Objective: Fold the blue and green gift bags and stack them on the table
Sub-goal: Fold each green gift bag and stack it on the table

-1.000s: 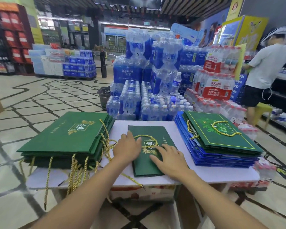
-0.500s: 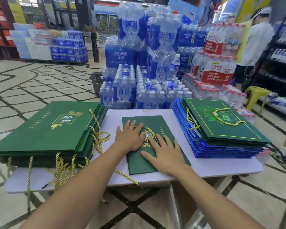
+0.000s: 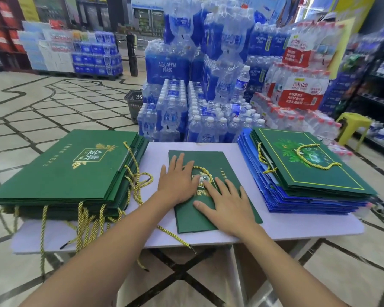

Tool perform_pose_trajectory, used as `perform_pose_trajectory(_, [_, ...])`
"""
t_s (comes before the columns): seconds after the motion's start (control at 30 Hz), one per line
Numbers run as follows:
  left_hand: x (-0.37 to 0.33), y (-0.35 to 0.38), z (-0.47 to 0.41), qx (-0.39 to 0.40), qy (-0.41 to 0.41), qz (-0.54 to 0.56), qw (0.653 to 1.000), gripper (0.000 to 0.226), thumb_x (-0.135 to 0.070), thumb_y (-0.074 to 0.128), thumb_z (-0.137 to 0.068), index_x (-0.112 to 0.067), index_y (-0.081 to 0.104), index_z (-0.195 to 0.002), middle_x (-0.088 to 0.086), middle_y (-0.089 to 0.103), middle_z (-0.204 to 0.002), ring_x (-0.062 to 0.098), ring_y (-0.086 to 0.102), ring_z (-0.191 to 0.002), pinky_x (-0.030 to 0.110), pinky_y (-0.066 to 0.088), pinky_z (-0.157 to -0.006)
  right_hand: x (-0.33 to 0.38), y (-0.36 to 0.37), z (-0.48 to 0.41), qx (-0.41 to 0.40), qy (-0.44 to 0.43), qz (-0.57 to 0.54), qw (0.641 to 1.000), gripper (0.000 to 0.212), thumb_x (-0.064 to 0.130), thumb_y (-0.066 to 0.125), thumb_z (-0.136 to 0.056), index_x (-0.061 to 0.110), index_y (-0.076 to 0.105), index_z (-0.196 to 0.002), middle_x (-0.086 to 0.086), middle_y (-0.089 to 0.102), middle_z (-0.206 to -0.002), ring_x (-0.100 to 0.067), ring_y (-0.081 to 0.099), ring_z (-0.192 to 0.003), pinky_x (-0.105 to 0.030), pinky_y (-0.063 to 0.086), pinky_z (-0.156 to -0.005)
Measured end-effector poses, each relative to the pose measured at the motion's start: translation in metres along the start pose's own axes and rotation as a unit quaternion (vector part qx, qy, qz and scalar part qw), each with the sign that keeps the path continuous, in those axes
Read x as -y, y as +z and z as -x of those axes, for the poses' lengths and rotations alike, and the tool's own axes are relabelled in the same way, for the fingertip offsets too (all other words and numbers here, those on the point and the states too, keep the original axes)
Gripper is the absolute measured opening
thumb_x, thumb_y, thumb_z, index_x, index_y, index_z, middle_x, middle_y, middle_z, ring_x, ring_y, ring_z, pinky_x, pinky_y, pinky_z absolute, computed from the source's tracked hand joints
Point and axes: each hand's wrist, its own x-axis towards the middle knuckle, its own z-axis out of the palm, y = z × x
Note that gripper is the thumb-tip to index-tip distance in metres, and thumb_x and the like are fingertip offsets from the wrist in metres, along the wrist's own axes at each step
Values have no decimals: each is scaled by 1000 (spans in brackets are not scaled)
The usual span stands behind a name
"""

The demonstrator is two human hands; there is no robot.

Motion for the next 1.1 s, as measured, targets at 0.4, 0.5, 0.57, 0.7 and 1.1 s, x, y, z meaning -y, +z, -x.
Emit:
perform_pose_trajectory(0.4, [2, -11, 80, -1, -20, 45, 999, 66, -44, 37, -106, -21, 12, -164, 11, 41, -159, 31, 34, -147, 46, 29, -120, 12, -7, -5, -28, 56, -74, 995, 79, 83, 24, -90, 44, 17, -159, 11, 15, -170, -16, 9, -157, -71, 4, -119])
perform_pose_trajectory(0.5, [1, -21, 83, -47, -34, 238, 969, 61, -26, 49, -104, -29, 25, -160, 3, 52, -150, 26, 55, -128, 43, 47, -106, 11, -10, -4, -62, 72, -137, 986, 72, 76, 34, -94, 43, 29, -157, 13, 22, -167, -15, 18, -154, -64, 8, -122])
perform_pose_trajectory(0.57, [-6, -30, 86, -72, -65, 423, 901, 55, -13, 51, -102, -39, 35, -147, -8, 55, -145, 18, 65, -113, 45, 56, -96, 12, -12, -3, -78, 78, -164, 980, 66, 72, 39, -95, 43, 35, -154, 14, 26, -165, -14, 23, -152, -61, 11, -123])
perform_pose_trajectory(0.7, [-22, -40, 88, -106, -111, 632, 760, 66, 6, 50, -99, -42, 37, -143, -14, 47, -147, 14, 66, -110, 37, 62, -78, 18, -19, -6, -94, 74, -224, 967, 58, 64, 49, -96, 42, 44, -149, 13, 33, -162, -15, 28, -150, -54, 20, -121])
perform_pose_trajectory(1.1, [-21, -70, 97, -178, -117, 644, 735, 65, 0, 44, -103, -32, 31, -157, -24, 61, -121, 11, 71, -93, 44, 62, -88, 9, -60, -13, -88, 141, -393, 904, 57, 42, 59, -96, 24, 45, -148, -3, 54, -146, -24, 52, -127, -39, 45, -100])
